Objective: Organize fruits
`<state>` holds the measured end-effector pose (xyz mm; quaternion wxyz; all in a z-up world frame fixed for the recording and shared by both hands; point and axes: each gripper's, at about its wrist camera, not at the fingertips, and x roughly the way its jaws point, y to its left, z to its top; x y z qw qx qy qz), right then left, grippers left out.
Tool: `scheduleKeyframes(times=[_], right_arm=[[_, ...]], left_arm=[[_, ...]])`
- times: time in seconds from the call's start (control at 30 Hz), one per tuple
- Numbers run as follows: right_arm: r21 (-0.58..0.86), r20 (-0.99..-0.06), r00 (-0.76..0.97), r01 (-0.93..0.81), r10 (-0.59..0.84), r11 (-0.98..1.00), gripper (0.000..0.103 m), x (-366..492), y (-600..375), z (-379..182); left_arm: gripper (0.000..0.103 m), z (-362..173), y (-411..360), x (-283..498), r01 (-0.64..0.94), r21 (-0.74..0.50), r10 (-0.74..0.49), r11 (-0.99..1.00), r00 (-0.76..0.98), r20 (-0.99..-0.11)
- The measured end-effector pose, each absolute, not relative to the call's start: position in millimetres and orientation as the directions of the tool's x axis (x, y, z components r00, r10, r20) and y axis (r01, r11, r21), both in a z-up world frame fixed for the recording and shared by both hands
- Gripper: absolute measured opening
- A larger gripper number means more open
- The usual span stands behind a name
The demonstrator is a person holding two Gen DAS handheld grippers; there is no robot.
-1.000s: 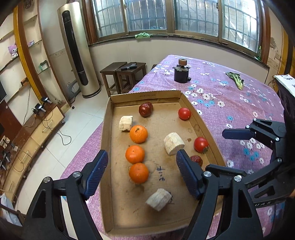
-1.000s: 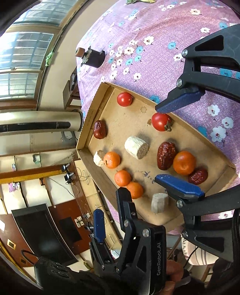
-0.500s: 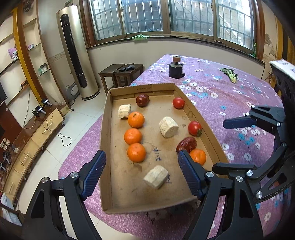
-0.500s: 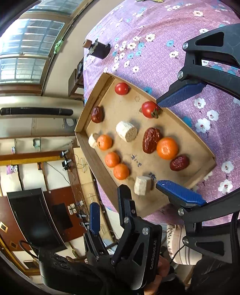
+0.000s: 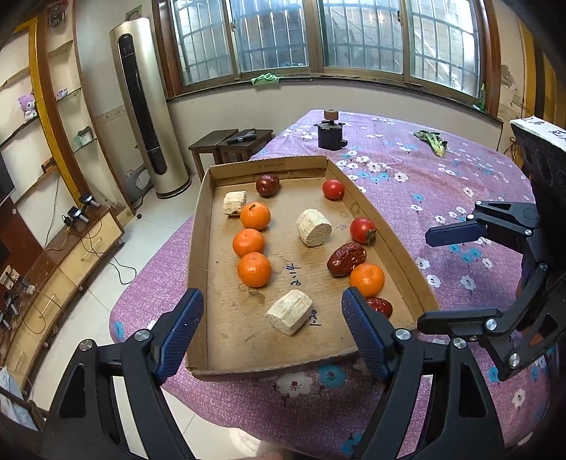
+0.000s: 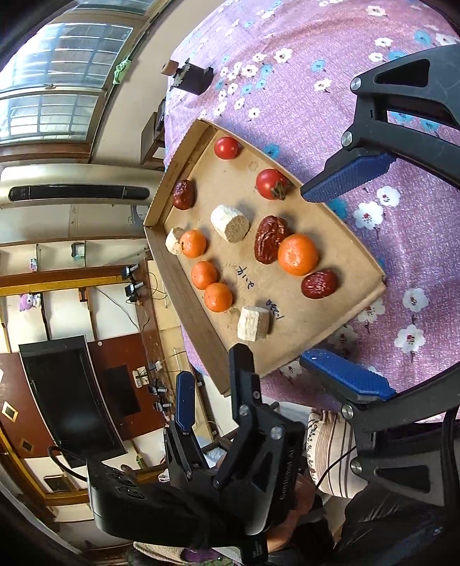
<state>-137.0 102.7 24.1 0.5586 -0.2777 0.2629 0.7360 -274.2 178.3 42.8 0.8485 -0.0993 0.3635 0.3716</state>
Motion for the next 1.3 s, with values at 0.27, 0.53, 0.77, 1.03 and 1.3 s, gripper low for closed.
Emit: scheduleKeyframes(times=[0.27,0.53,0.77,1.03,1.3], right_arm=[[0.062,-0.697,-0.207,-0.971,0.686,-0.23,0.087,-134.5,96.4,27.4],[0.038,-0.683,-0.203,-0.969,0.702,-0.243,0.087,-139.5,91.7,34.8],[0.019,-0.689,-0.19,-0.969,0.699,-0.245,0.087,-141.9,90.6,36.0],[0.013,-0.688,-0.188,-0.969,0.701,-0.247,0.087,-142.6,90.6,37.4],[0.014,-0.688,-0.188,-0.969,0.701,-0.246,0.087,-143.2,91.2,37.7]], left_arm=[[0.081,40.1,163.4,-270.2,-0.677,0.118,0.548,0.727,0.468,-0.693],[0.081,43.5,160.1,-270.8,-0.67,0.116,0.548,0.733,0.481,-0.685],[0.081,43.5,159.2,-271.1,-0.665,0.116,0.545,0.737,0.485,-0.684],[0.081,43.3,158.2,-271.0,-0.664,0.113,0.543,0.739,0.488,-0.683],[0.081,41.7,158.9,-271.1,-0.666,0.104,0.54,0.739,0.492,-0.683]])
